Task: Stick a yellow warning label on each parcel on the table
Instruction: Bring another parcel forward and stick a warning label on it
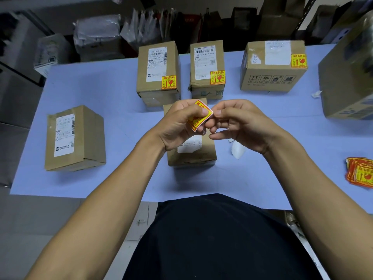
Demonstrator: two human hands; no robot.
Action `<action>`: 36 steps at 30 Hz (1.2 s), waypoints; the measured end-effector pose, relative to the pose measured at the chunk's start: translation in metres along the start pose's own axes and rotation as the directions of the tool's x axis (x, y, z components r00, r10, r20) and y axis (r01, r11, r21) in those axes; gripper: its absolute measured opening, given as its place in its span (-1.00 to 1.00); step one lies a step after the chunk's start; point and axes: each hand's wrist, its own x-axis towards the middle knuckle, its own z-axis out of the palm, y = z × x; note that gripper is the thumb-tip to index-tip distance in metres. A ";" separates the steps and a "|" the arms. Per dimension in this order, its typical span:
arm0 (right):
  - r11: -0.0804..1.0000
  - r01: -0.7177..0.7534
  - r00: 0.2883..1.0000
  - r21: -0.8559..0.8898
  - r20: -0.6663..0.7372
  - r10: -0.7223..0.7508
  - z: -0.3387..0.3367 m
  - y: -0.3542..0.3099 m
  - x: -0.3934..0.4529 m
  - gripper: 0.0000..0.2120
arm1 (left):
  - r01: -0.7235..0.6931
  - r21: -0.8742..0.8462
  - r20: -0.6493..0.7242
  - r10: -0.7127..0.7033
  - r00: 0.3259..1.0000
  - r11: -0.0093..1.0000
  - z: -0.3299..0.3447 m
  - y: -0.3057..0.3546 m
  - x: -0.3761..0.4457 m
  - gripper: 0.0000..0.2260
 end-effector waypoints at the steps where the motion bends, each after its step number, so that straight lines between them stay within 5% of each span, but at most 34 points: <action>1: 1.000 -0.001 1.000 -0.007 -0.003 0.001 0.001 0.000 0.000 -0.85 | 0.001 0.005 0.004 -0.001 1.000 1.000 0.000 0.000 0.000 -0.95; 6: 0.999 0.023 1.000 -0.033 -0.009 -0.023 0.006 0.000 0.001 -0.74 | -0.001 0.008 0.024 0.001 1.000 1.000 -0.003 0.001 -0.001 -0.94; 27: 0.981 0.122 0.989 -0.149 -0.067 -0.133 0.023 0.006 -0.001 -0.78 | -0.008 -0.008 0.086 0.009 0.996 1.000 -0.018 -0.001 -0.007 -0.98; 29: 0.979 0.132 0.984 -0.155 -0.099 -0.149 0.024 0.007 0.000 -0.77 | -0.027 -0.024 0.036 0.028 0.999 0.999 -0.018 -0.003 -0.007 -0.84; 33: 0.969 0.156 0.962 -0.191 -0.194 -0.193 0.022 0.010 0.004 -0.78 | -0.158 0.196 -0.269 0.208 0.940 0.968 -0.015 -0.010 -0.006 -0.57; 36: 0.941 0.180 0.938 -0.286 -0.238 -0.252 0.020 0.011 0.006 -0.82 | -0.232 0.468 -0.314 0.406 0.858 0.853 -0.014 -0.016 -0.008 -0.78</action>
